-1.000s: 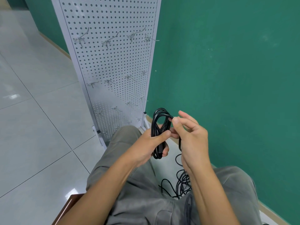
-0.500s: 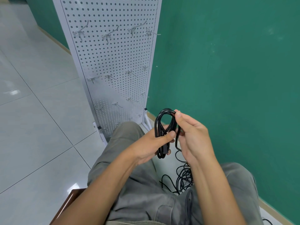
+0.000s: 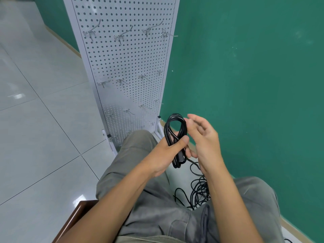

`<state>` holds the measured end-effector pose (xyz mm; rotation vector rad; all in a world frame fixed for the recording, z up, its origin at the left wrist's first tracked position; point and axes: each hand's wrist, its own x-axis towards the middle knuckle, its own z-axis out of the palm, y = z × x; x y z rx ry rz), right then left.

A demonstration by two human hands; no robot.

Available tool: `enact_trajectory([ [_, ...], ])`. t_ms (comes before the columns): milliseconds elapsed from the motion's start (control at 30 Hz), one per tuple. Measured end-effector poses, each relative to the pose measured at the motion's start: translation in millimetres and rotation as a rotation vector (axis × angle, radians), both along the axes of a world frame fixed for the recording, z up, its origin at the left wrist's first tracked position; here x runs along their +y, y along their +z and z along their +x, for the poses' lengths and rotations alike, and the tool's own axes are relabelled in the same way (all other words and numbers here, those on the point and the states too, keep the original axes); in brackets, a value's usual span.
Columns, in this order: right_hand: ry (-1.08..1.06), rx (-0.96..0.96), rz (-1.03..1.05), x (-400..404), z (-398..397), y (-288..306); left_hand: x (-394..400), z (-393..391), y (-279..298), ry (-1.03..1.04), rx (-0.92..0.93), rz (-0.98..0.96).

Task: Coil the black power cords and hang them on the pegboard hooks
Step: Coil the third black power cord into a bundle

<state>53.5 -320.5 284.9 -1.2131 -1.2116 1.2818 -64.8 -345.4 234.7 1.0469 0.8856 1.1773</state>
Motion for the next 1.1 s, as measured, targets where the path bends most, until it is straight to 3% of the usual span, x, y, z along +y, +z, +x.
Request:
enact_trajectory([
  [233, 0.386, -0.29, -0.153, -2.5, 15.9, -57.2, 8.2, -23.1, 15.3, 0.147, -0.294, -0.05],
  [567, 0.373, -0.51, 0.045, 0.7, 16.0, -80.5, 19.3, -48.0, 18.4, 0.454, -0.555, -0.076],
  [800, 0.339, -0.393, 0.067, -4.8, 19.2, -61.5, 22.3, -53.0, 15.2, 0.615, -0.472, -0.127],
  [1100, 0.383, -0.448, 0.126, -9.9, 15.7, -21.7, 22.8, -46.5, 5.6, 0.685, -0.303, -0.158],
])
